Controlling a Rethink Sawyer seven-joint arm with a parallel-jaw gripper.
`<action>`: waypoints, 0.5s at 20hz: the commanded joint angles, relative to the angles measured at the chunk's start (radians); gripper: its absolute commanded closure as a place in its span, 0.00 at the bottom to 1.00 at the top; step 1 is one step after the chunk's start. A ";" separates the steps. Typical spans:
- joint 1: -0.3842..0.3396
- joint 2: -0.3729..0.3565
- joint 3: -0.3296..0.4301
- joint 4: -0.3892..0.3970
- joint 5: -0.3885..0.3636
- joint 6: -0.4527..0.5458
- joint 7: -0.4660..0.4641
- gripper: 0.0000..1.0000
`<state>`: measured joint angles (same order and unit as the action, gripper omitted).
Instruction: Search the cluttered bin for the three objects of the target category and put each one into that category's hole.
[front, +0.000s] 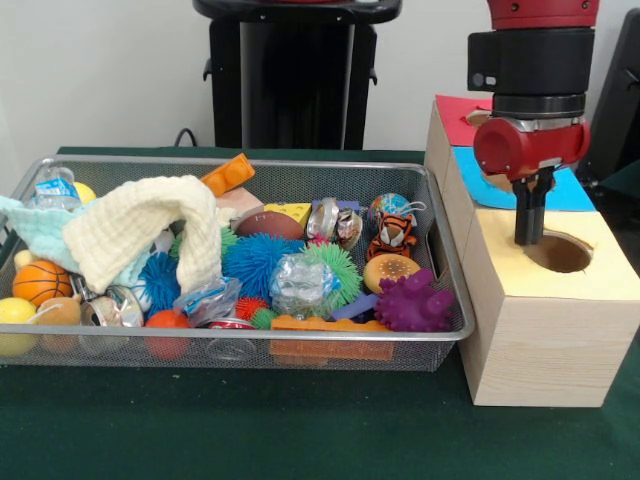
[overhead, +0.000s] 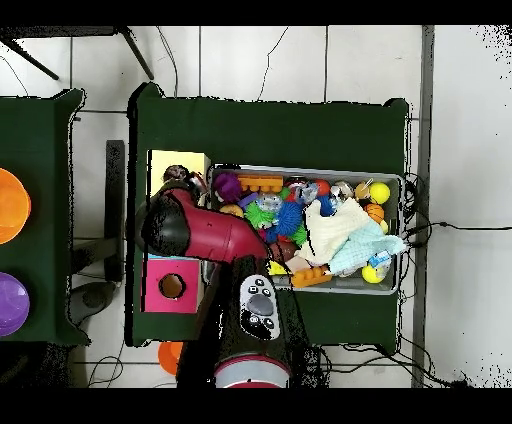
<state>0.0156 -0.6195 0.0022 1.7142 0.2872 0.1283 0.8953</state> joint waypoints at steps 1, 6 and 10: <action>-0.064 0.005 0.059 -0.005 -0.021 -0.003 0.221 1.00; -0.144 -0.054 0.137 0.042 -0.026 0.033 0.200 1.00; -0.192 -0.093 0.190 0.065 -0.021 0.075 0.187 1.00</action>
<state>-0.1108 -0.6725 0.0669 1.7141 0.2864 0.1285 0.8953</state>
